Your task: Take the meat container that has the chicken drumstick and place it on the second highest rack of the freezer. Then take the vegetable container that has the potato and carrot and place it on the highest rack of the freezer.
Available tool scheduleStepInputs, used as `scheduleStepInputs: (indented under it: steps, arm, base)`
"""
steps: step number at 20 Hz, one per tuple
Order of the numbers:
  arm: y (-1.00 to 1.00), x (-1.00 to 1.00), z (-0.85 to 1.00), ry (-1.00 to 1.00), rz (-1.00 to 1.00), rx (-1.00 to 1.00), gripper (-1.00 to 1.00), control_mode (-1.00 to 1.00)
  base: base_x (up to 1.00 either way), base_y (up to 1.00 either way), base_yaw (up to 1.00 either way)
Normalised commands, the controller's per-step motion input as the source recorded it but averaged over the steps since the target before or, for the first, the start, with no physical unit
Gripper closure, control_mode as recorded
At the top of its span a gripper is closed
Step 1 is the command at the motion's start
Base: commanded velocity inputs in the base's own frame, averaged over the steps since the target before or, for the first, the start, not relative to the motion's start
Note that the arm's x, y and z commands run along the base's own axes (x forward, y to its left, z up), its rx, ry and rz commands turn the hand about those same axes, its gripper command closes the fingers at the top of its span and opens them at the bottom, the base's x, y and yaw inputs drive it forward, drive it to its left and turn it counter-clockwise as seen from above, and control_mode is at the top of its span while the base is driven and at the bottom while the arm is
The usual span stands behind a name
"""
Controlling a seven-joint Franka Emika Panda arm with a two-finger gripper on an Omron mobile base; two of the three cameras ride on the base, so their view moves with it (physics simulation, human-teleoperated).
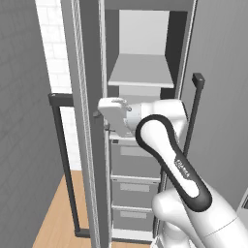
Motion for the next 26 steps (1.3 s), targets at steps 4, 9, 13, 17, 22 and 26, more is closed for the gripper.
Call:
scheduleStepInputs:
  steps: [4, 9, 13, 17, 22, 26]
  arm:
    - [-0.94, -0.56, -0.01, 0.00, -0.04, 0.01, -1.00, -1.00]
    - [-0.77, -0.64, -0.21, 0.01, -0.15, -0.38, -1.00, -1.00]
    - [-0.94, -0.34, -0.17, 0.13, -0.11, -0.68, -1.00, -1.00]
    - [-1.00, 0.00, -0.36, 0.34, -0.12, -0.80, -1.00, -1.00]
    - [-0.58, -0.19, -0.98, 0.20, -0.16, -0.52, -1.00, -1.00]
    - [-0.13, -0.24, -0.74, 0.09, -0.17, -0.06, -1.00, -1.00]
  base:
    - [0.00, 0.00, 0.00]
    - [0.00, 0.00, 0.00]
    - [0.00, 0.00, 0.00]
    - [0.00, 0.00, 0.00]
    - [0.00, 0.00, 0.00]
    - [0.00, 0.00, 0.00]
